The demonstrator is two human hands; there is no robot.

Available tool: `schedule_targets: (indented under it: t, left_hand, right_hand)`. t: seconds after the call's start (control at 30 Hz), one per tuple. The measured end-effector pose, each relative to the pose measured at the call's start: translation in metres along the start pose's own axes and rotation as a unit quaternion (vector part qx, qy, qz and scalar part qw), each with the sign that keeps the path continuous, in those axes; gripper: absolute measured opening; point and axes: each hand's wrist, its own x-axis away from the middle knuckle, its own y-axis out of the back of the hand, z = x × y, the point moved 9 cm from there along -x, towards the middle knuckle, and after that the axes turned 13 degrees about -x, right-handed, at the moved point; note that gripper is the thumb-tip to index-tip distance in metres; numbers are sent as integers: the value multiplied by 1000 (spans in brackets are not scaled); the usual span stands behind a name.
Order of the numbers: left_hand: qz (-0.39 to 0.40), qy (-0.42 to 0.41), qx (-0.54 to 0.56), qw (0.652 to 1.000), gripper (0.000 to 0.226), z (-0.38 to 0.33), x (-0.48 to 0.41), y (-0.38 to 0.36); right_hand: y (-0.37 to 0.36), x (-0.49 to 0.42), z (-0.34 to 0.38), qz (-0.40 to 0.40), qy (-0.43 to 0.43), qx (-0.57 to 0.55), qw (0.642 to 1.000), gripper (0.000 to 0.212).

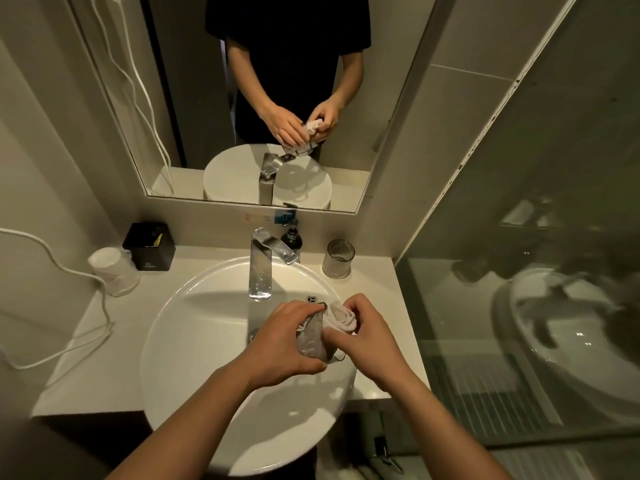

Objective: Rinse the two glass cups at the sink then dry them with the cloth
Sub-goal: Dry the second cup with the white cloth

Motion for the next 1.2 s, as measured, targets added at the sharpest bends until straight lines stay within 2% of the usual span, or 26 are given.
schedule_targets:
  t: [0.1, 0.17, 0.23, 0.4, 0.5, 0.57, 0.63, 0.73, 0.83, 1.0, 1.07, 1.13, 1.2]
  left_hand:
    - [12, -4, 2, 1000, 98, 0, 3, 3]
    - [8, 1, 22, 1000, 97, 0, 2, 9]
    - [5, 3, 44, 999, 95, 0, 0, 15]
    - [46, 8, 90, 995, 88, 0, -1, 16]
    - [75, 16, 115, 990, 73, 3, 0, 17]
    - [90, 14, 132, 987, 65, 3, -1, 19]
    - [106, 17, 161, 981, 62, 4, -1, 17]
    - [120, 14, 206, 971, 59, 3, -1, 16]
    - [121, 2, 208, 971, 57, 3, -2, 15]
    - [66, -12, 107, 992, 54, -1, -3, 20]
    - [20, -52, 28, 998, 49, -12, -2, 25]
    - [-7, -97, -83, 992, 59, -23, 1, 26]
    - [11, -110, -145, 983, 81, -24, 3, 20]
  right_hand:
    - [-1, 1, -5, 27, -44, -106, 993, 31]
    - [-2, 4, -4, 37, -49, -150, 987, 19]
    - [-6, 9, -2, 56, -41, -150, 986, 18]
    - [-12, 17, 11, 119, 17, -22, 993, 12]
    - [-14, 20, 8, 145, -27, -135, 980, 9]
    - [-16, 23, 6, 148, -61, -236, 958, 10]
    - [-17, 25, 6, 153, -73, -285, 943, 15]
    - [-19, 29, 4, 160, -62, -301, 938, 34]
    - [-18, 29, 0, 140, -41, -266, 953, 35]
    - [-7, 27, -12, 35, -40, -281, 958, 21]
    - [-3, 25, -19, -9, -54, -311, 949, 22]
    - [0, 23, -24, -45, -57, -317, 946, 25]
    - [1, 23, -25, -68, -51, -305, 949, 24]
